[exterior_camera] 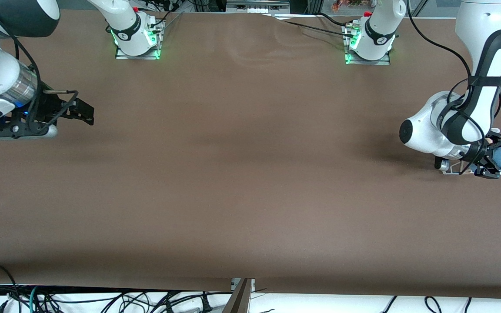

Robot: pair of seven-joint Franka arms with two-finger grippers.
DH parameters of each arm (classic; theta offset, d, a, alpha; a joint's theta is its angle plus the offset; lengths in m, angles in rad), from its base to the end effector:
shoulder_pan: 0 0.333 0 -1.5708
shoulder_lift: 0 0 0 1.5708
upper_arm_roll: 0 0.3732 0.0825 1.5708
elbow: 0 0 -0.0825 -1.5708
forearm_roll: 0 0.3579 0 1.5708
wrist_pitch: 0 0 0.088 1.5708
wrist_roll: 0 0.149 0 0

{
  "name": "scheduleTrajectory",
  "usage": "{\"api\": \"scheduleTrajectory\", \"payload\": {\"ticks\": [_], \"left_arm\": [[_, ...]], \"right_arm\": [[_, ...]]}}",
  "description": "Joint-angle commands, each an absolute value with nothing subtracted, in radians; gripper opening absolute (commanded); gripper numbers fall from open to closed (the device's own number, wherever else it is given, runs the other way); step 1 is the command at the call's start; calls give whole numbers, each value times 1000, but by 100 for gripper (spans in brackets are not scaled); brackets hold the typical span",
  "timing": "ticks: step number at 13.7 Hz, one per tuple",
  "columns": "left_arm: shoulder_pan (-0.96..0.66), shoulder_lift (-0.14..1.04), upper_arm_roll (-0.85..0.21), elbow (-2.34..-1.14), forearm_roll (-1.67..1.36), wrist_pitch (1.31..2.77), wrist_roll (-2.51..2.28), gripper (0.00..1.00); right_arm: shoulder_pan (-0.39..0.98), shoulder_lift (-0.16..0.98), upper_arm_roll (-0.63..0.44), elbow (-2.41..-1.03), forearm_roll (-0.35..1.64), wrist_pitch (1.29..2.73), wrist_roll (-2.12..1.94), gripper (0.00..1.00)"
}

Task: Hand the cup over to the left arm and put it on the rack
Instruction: 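Lower the cup into the wire rack with the left gripper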

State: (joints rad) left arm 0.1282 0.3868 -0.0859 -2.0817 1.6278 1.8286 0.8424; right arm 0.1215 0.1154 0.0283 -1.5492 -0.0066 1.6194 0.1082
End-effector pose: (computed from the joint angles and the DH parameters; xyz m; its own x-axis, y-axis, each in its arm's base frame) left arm 0.5804 0.1496 0.3240 -0.1797 -0.1673 -0.9694 -0.9714 0.1858 0.1480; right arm 0.5640 0.0832 0.5900 0.9981 0.0417 -0.0445 0.0421 -0.9991 0.0082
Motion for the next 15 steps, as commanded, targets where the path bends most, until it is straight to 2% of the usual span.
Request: {"api": "scheduleTrajectory", "payload": {"ticks": [1,8,15], "left_arm": [[129,341,-83,-2131,1652,1832,827,0],[129,316,-66,-2169,1654,1833,810,0],[124,382,-63,-2166,1660,1836,723,0]], "right_arm": [[152,84,-8,-1585,17,1621,110,100],[152,72,-26,-1577,101,1555,109,100],[156,74,-28,-1578,-3,1574,97,99]]}}
